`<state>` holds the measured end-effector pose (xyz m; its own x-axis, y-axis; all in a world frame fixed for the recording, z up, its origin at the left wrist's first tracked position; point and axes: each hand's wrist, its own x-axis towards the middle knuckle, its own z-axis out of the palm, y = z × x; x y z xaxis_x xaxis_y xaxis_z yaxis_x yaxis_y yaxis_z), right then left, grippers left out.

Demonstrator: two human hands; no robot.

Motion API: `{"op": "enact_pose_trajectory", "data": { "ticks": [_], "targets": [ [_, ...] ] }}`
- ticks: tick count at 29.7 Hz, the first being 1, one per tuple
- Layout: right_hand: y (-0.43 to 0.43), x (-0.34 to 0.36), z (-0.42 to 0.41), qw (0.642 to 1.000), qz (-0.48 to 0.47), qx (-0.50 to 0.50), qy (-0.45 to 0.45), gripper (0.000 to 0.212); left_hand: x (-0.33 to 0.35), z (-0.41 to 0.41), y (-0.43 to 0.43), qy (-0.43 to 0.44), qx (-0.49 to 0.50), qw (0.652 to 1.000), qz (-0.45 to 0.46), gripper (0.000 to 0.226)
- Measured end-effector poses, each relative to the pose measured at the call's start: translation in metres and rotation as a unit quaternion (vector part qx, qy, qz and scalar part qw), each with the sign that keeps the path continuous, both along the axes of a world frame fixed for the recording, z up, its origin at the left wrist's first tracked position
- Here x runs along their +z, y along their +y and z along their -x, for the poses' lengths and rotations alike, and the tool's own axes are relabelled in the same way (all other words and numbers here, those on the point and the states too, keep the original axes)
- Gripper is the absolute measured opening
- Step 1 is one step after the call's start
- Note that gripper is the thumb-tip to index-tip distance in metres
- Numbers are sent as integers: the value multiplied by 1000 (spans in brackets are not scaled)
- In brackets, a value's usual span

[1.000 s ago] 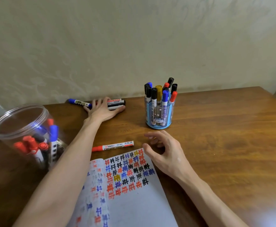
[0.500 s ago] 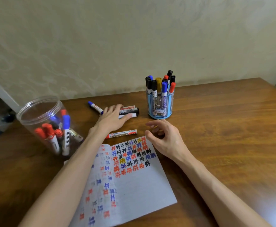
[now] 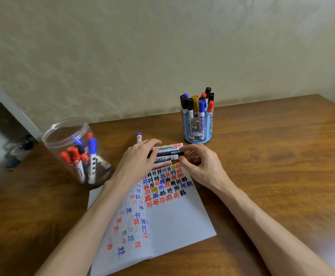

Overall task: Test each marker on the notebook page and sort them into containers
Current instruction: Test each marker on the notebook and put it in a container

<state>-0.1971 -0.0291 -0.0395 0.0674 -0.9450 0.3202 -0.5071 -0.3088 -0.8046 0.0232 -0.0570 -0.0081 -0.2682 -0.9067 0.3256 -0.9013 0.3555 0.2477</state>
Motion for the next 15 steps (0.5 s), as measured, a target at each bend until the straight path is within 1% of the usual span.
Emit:
{"op": "enact_pose_trajectory", "data": {
  "ticks": [2, 4, 6, 8, 9, 10, 11, 13, 14, 15],
  "targets": [
    [1, 0, -1, 1000, 6, -2, 0, 30, 5, -4, 9, 56, -16, 995, 81, 23],
    [2, 1, -1, 1000, 15, -1, 0, 30, 12, -8, 16, 127, -20, 981, 142, 18],
    [3, 0, 0, 1000, 22, 3, 2, 31, 17, -11, 25, 180, -16, 967, 182, 14],
    [4, 0, -2, 1000, 28, 6, 7, 30, 20, -16, 33, 209, -1, 953, 221, 13],
    [4, -1, -2, 999, 31, 5, 8, 29, 20, -17, 34, 214, 9, 950, 225, 14],
    [3, -1, -2, 999, 34, 2, 8, 29, 19, -18, 32, 208, 17, 955, 211, 14],
    [3, -1, -1, 999, 36, 0, 10, 29, 16, -19, 28, 180, 27, 967, 181, 18],
    [2, -2, -1, 999, 39, -2, 12, 28, 5, -20, 10, 69, 46, 993, 86, 43],
    [2, -3, -1, 999, 40, -3, 13, 28, -1, -20, 1, 18, 59, 998, 27, 56],
    [2, -3, -1, 999, 40, -2, 15, 28, -6, -19, -6, -13, 77, 997, -27, 63]
  ]
}}
